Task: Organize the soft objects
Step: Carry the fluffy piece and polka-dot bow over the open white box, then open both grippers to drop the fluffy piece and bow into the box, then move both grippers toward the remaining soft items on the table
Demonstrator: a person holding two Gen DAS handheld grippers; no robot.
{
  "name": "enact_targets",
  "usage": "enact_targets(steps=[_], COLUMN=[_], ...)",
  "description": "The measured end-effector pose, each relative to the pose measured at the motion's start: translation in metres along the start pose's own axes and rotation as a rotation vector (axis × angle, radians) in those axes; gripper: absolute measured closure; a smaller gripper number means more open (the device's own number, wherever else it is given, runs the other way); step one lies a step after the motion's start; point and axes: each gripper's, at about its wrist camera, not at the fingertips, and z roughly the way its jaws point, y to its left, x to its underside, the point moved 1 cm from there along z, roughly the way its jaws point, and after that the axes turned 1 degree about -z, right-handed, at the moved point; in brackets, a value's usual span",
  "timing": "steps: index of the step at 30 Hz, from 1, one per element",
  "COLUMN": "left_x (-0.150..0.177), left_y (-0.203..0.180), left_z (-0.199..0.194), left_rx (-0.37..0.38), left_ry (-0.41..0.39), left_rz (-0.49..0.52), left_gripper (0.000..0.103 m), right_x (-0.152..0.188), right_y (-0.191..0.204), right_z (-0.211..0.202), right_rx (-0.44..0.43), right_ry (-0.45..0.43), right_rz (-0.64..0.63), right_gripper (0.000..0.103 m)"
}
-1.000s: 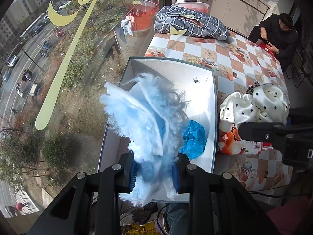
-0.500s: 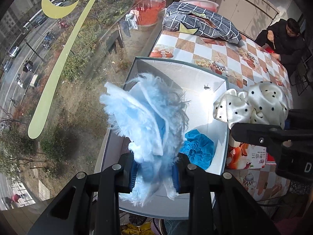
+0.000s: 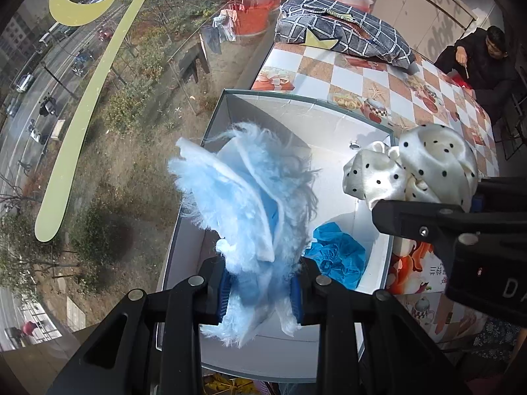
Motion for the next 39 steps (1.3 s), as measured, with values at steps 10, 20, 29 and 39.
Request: enact_targets(steps=[10,20,29,39], left_x=[-0.001,0.0,-0.013,-0.033], left_y=[-0.002,0.008,0.004,-0.058], left_z=[0.0,-0.001,-0.012,-0.031], left_rx=[0.008,0.081,0.154,0.139], left_ry=[-0.012,-0.037,-0.042,-0.025], left_rz=[0.009,-0.085,-0.116,0.073], left_gripper=[0.05,0.001,0.0,0.0], right_x=[-0.005,-0.006,-0.004,0.017], right_y=[-0.002,-0.013,-0.038,-0.098], right_z=[0.008,0.0,-0.024,-0.067], right_rx=[-0.005,-0.041,-0.05,-0.007], right_ry=[0.019,0.0,-0.029,-0.065], right_rz=[0.005,0.06,0.148,0.281], right_gripper=[0.068,0.0,0.0,0.0])
